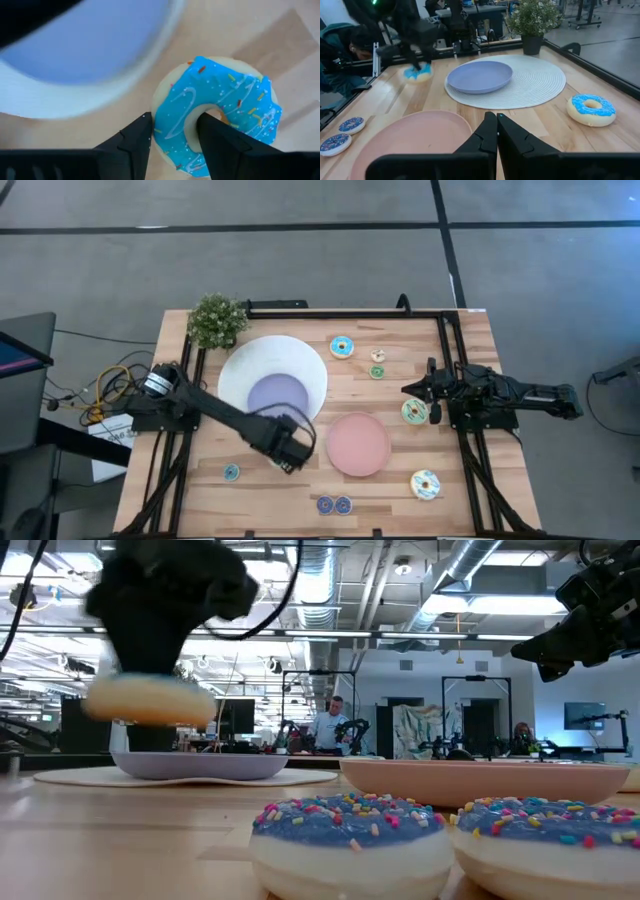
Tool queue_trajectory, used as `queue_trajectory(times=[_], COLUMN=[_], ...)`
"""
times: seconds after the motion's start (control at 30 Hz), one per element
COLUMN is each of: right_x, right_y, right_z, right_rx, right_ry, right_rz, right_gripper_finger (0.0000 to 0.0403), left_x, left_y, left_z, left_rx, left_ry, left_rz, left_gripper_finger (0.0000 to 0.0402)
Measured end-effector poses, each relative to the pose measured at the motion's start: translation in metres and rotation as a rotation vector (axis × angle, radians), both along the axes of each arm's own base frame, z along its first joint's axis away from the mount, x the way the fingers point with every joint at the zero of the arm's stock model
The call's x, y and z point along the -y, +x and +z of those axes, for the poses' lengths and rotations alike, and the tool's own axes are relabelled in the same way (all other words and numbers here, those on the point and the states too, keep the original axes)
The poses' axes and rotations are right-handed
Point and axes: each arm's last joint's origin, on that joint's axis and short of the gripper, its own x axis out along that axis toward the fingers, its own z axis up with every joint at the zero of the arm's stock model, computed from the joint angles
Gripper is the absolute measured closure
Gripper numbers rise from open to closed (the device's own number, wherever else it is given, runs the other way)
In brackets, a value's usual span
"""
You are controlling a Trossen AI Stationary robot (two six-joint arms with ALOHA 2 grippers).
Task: Pick & Place donuts
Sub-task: Put the big light blue donut on the purple plate
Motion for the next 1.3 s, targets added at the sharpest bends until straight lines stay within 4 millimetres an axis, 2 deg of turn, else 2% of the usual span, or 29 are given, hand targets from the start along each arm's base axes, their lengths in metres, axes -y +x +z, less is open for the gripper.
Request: queue_trajectory(times=[0.17,0.27,0.4,0.53,0.63,0.77,0.9,1.03,1.3], right_x=[0.0,0.0,0.0,0.0,0.0,0.0,0.0,0.0,0.0], right_y=[0.0,0.0,0.0,0.0,0.0,0.0,0.0,0.0,0.0], right_z=[0.0,0.0,0.0,0.0,0.0,0.0,0.0,0.0,0.0], right_rx=[0.0,0.0,0.0,0.0,0.0,0.0,0.0,0.0,0.0], right_ry=[0.0,0.0,0.0,0.0,0.0,0.0,0.0,0.0,0.0], right_rz=[0.0,0.0,0.0,0.0,0.0,0.0,0.0,0.0,0.0], right_gripper_finger=[0.0403,0.0403,0.0403,0.0403,0.0403,0.0403,0.0403,0.0403,0.0403], left_x=[-0.051,-0.089,-0.13,-0.153,-0.165,-0.175,-0.18,-0.184,-0.183], left_y=[0.017,0.026,0.026,0.017,0.006,-0.013,-0.039,-0.055,-0.069], left_z=[0.036,0.046,0.04,0.022,0.008,-0.001,-0.002,-0.006,-0.023], left_rx=[0.054,0.059,-0.004,-0.095,-0.1,0.001,0.042,0.092,0.049], left_ry=[0.098,0.122,0.137,0.166,0.119,0.05,0.037,0.048,0.005], left_rz=[-0.111,-0.18,-0.279,-0.347,-0.385,-0.398,-0.372,-0.374,-0.415], left_gripper_finger=[0.0253,0.0253,0.0254,0.0254,0.0254,0.026,0.0271,0.0276,0.0277])
